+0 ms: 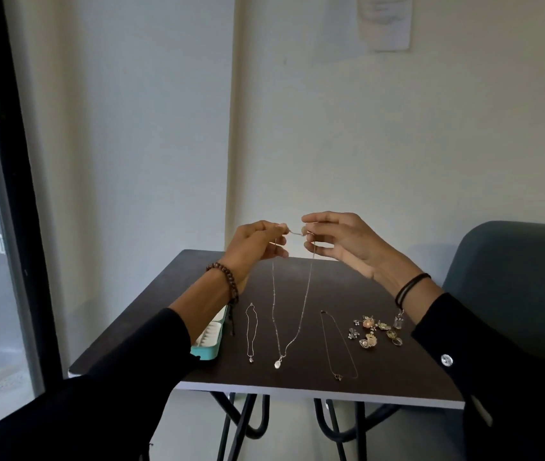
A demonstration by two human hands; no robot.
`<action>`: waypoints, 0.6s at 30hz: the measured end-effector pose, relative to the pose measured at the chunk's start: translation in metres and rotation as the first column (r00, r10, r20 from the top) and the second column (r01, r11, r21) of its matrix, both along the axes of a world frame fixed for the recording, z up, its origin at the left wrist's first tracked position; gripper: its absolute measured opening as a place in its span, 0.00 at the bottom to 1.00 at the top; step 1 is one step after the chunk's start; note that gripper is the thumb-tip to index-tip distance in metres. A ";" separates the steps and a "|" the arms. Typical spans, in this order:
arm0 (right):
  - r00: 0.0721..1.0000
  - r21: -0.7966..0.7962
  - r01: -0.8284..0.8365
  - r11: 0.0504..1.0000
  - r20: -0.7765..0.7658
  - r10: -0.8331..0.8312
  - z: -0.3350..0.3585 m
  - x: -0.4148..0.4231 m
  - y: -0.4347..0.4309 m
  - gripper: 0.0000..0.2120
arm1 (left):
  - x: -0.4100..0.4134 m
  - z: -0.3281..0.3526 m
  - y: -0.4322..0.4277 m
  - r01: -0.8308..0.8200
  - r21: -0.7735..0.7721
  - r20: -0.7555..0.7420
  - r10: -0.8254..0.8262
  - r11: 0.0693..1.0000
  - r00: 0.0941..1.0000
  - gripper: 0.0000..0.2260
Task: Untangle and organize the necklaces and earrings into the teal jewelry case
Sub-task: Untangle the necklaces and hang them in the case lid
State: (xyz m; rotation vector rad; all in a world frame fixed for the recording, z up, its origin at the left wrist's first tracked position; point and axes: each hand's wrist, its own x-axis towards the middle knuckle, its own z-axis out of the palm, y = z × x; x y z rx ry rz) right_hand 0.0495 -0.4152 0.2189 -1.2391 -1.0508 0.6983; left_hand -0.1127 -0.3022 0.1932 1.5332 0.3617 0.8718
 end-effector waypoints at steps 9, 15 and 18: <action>0.989 -0.045 -0.022 0.999 0.142 0.028 0.005 -0.001 -0.013 0.15 | -0.003 0.018 -0.008 -0.050 0.056 -0.006 0.050 0.997 0.999 0.11; 0.951 -0.069 0.027 0.997 0.309 -0.004 0.005 -0.004 -0.017 0.10 | -0.009 0.018 -0.007 -0.043 0.017 -0.003 0.043 0.999 0.999 0.10; 0.951 -0.030 0.062 0.998 0.307 -0.050 0.005 -0.006 -0.014 0.07 | -0.012 0.018 -0.006 0.008 0.004 -0.024 -0.008 1.000 1.000 0.10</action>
